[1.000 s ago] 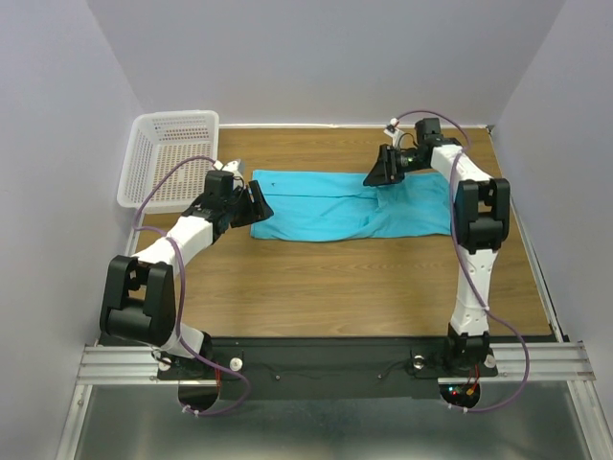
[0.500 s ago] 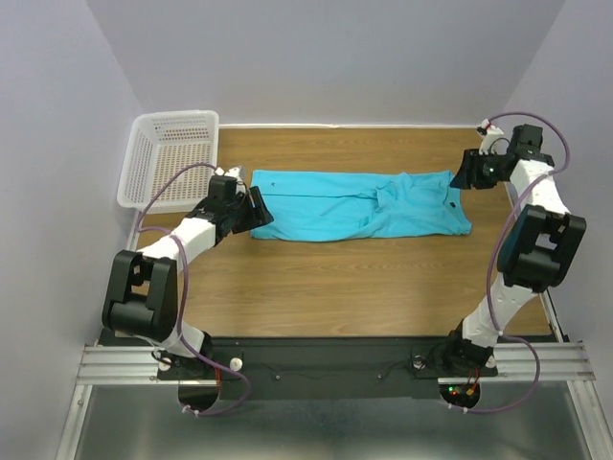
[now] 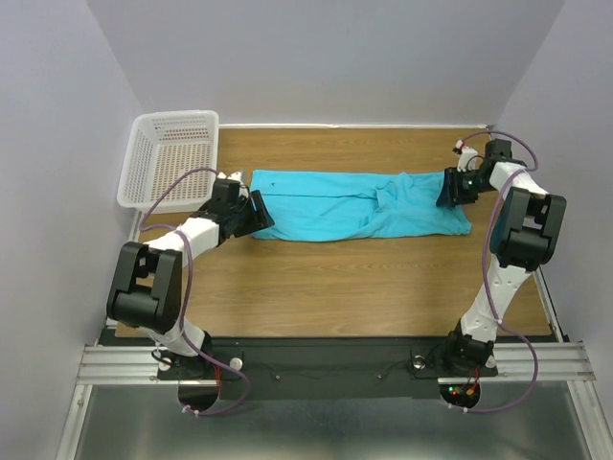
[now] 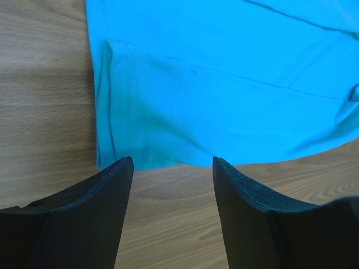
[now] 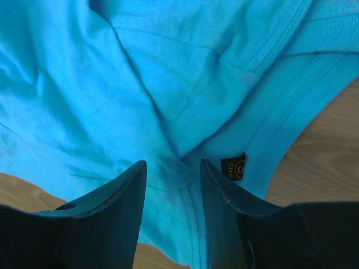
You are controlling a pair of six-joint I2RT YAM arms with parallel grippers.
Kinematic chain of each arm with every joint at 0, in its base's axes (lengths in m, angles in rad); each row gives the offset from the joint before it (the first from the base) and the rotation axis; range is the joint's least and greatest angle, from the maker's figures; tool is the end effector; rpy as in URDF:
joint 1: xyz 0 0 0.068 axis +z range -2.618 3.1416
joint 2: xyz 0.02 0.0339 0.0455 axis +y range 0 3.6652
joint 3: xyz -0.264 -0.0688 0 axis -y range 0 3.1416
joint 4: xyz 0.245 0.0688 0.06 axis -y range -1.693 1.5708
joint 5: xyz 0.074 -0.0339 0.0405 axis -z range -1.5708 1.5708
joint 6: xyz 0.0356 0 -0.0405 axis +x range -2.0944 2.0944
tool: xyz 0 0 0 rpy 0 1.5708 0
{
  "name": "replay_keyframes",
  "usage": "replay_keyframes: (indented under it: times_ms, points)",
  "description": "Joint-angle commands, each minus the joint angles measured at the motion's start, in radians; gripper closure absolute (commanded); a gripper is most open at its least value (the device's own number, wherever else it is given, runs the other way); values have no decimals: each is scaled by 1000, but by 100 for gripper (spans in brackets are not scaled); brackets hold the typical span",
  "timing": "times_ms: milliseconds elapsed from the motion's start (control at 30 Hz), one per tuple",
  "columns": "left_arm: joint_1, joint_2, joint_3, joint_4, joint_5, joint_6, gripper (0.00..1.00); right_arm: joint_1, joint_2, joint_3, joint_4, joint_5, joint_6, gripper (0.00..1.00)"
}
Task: Fold and stack the t-shirts
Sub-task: Fold the tshirt
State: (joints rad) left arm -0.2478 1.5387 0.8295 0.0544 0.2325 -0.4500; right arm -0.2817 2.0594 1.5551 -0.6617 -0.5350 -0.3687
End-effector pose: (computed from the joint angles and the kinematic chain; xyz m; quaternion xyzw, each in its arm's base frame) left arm 0.3108 -0.0871 0.1972 -0.0389 0.8915 -0.2479 0.3771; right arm 0.4168 -0.1017 0.1846 -0.0942 0.9415 0.1834 0.2664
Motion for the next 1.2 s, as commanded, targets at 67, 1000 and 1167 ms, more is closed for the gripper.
replay_keyframes:
  times_ms: [67,1000,1167]
  points:
    - [-5,37,0,32,-4,-9,31,-5,7,34,8,0,-32,51]
    - [-2,144,20,-14,-62,-47,35,-57,-85,-36,22,59,-3,99]
    - [-2,149,22,-18,-62,-49,35,-70,-131,-85,37,75,7,99]
